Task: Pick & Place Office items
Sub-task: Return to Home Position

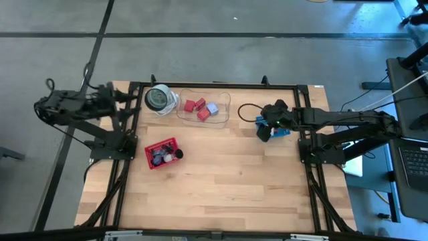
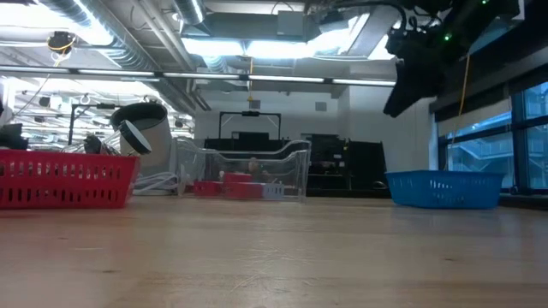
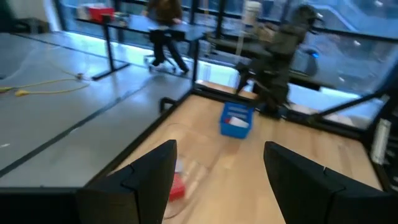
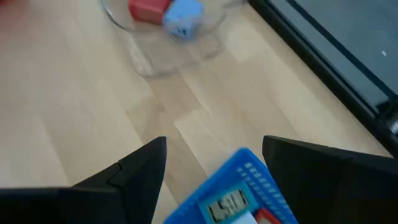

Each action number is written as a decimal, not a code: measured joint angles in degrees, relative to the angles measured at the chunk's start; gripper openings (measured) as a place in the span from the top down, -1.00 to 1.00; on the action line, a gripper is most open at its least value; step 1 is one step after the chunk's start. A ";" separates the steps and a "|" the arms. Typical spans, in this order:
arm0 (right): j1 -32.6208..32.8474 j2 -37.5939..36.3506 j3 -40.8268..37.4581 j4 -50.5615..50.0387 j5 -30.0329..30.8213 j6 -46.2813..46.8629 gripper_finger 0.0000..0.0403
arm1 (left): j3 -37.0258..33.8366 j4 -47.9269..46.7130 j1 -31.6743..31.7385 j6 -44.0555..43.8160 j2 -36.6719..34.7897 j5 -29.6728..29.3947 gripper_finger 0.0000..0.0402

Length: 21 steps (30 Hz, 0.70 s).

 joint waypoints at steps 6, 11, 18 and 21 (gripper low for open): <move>2.47 0.00 -1.12 5.28 -0.02 -0.17 -0.34 | 0.01 -7.94 0.00 -5.82 -7.14 -5.72 -0.19; 4.35 0.00 -5.82 12.65 -0.02 -0.22 -0.35 | -1.61 -11.41 0.00 -10.82 -11.29 -6.61 -0.19; 7.08 -0.02 -14.65 26.79 -4.47 -0.20 -0.35 | -12.20 -10.52 0.00 -10.90 -17.28 -7.24 -0.19; 8.08 -0.02 -16.99 30.84 -5.62 -0.30 -0.35 | -16.90 -7.46 -0.01 -11.00 -19.72 -7.44 -0.19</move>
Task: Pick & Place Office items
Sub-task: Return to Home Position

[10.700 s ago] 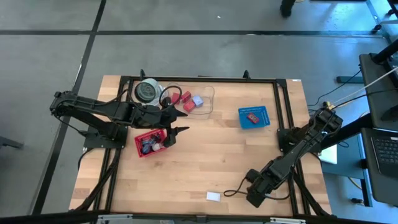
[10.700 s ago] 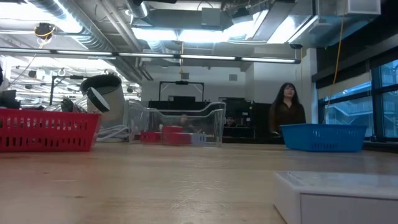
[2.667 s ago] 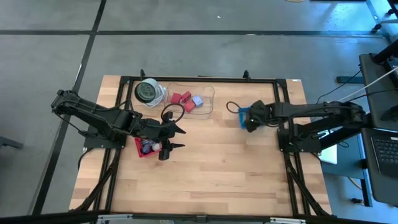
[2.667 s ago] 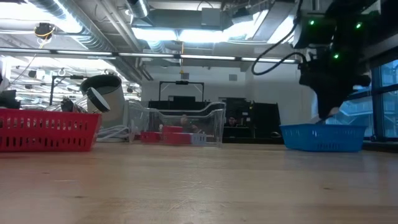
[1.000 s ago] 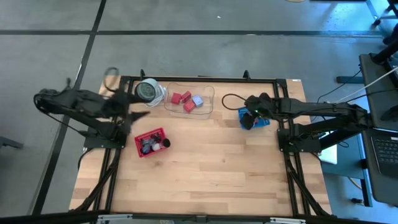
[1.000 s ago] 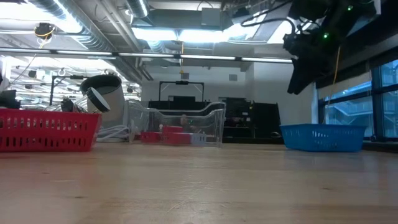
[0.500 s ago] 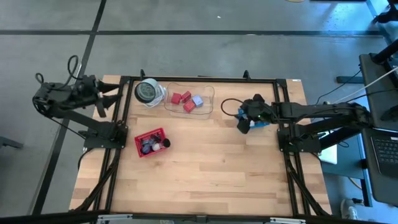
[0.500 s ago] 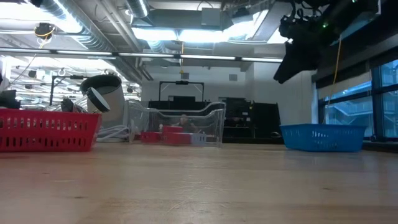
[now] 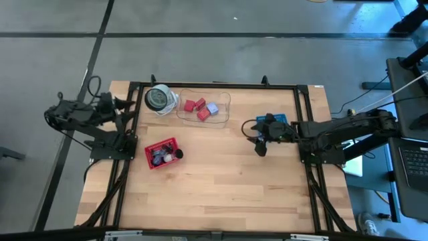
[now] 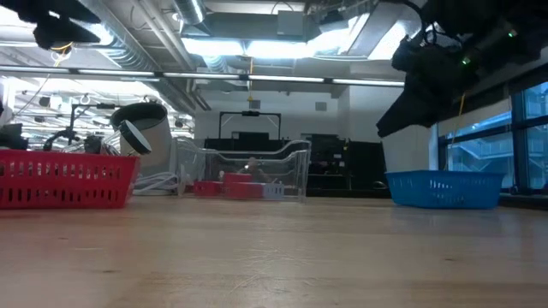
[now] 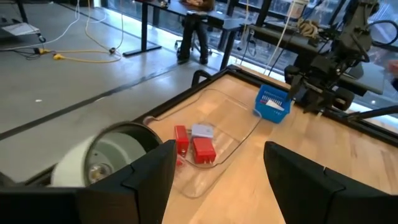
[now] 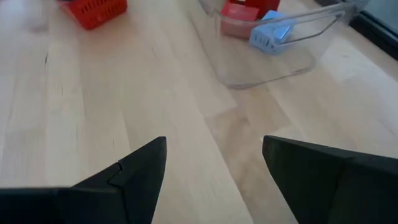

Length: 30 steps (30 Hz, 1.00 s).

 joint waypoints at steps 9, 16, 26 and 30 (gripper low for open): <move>0.49 -3.53 -1.45 1.75 1.36 -5.55 -0.34 | -13.07 14.45 0.01 2.62 -6.02 1.01 -0.19; 0.49 -10.68 -1.51 1.71 1.05 -10.03 -0.34 | -20.23 25.27 0.01 3.39 -7.19 2.11 -0.19; 0.49 -18.55 -11.05 12.71 0.82 -9.32 -0.34 | -32.39 45.54 -0.01 10.72 -7.21 3.54 -0.19; 0.49 -20.68 -15.02 17.83 -1.42 -8.58 -0.34 | -34.63 52.28 0.01 13.04 -7.19 7.53 -0.19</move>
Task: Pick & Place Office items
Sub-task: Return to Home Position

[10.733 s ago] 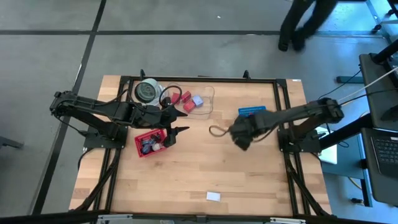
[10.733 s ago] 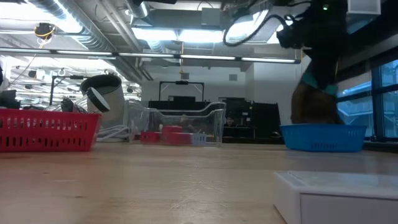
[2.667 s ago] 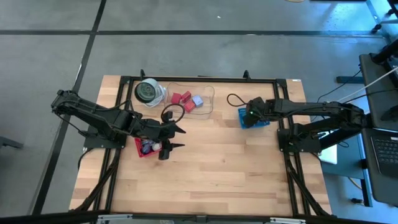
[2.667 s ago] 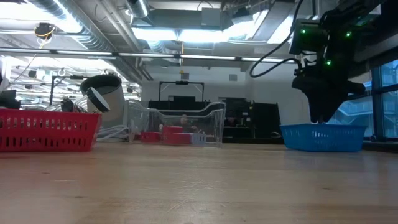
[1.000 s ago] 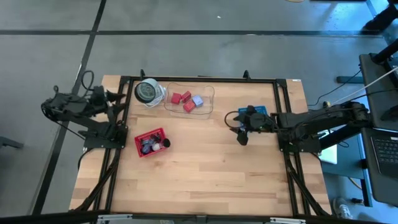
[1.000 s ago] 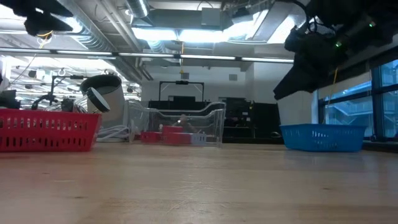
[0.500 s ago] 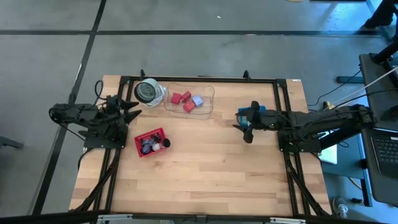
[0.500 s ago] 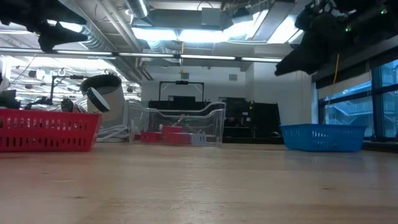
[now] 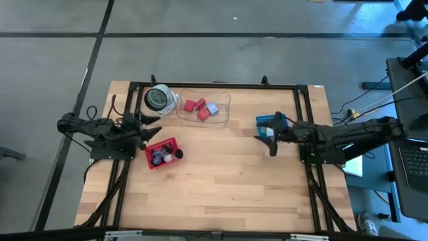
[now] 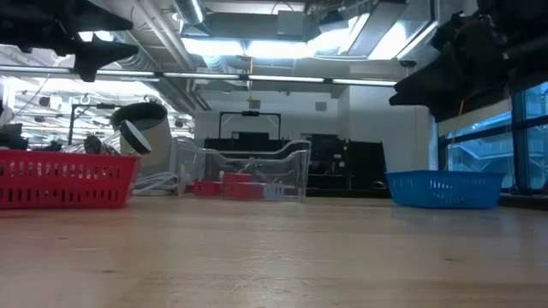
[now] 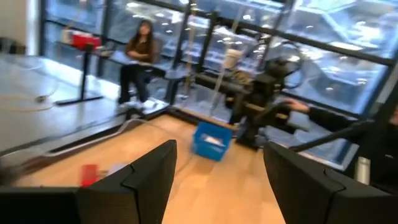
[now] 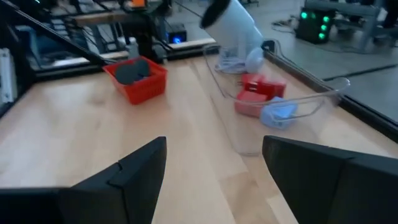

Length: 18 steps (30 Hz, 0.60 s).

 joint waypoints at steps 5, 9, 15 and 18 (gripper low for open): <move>0.00 -1.14 -2.80 4.49 -1.72 -0.20 -0.34 | -4.40 8.58 -0.02 2.41 0.01 4.16 -0.19; 0.02 -1.26 -3.09 4.48 -2.03 -0.38 -0.34 | -8.64 14.93 0.05 2.84 0.01 4.37 -0.19; 0.08 -1.39 -3.09 4.49 -4.19 -1.47 -0.34 | -11.05 17.52 0.04 2.80 0.08 5.65 -0.19; 0.56 -1.63 -3.09 4.65 -4.76 -1.59 -0.34 | -11.09 17.28 0.04 3.83 0.12 5.11 -0.19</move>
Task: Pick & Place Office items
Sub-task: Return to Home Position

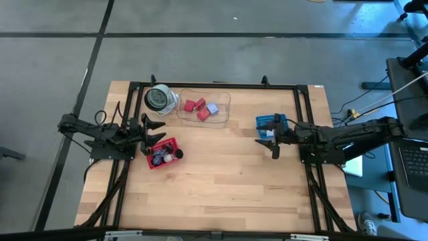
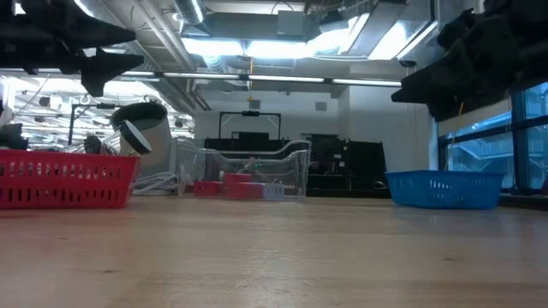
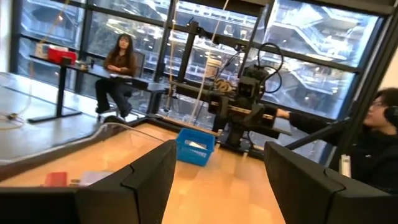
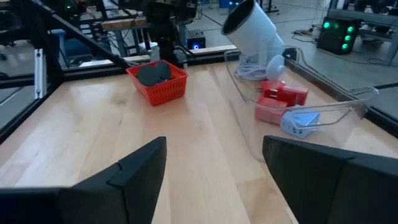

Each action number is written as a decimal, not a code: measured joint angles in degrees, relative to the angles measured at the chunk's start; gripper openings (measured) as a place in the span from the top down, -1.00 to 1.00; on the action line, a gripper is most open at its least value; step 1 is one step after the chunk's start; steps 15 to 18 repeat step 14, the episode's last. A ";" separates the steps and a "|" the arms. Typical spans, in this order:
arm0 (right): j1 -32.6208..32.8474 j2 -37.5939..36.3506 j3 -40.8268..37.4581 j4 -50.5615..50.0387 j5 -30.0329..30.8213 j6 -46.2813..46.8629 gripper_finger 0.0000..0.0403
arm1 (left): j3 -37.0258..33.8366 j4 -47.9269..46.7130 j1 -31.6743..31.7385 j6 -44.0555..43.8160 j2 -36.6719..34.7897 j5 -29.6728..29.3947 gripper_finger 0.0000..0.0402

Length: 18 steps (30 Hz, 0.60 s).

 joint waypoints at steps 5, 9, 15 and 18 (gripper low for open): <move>1.59 -0.17 0.00 2.09 0.00 -1.32 -0.34 | 0.01 -1.33 0.00 1.21 0.00 -3.75 -0.19; 2.95 -0.57 0.00 4.18 -0.25 -4.31 -0.34 | 0.02 -3.73 0.02 -0.49 0.00 -8.26 -0.19; 3.46 -2.51 0.00 4.09 -0.25 -6.23 -0.34 | 0.01 -5.05 0.00 -0.55 0.04 -7.85 -0.19; 3.46 -2.51 0.00 4.09 -0.25 -6.23 -0.34 | 0.01 -5.05 0.00 -0.55 0.04 -7.85 -0.19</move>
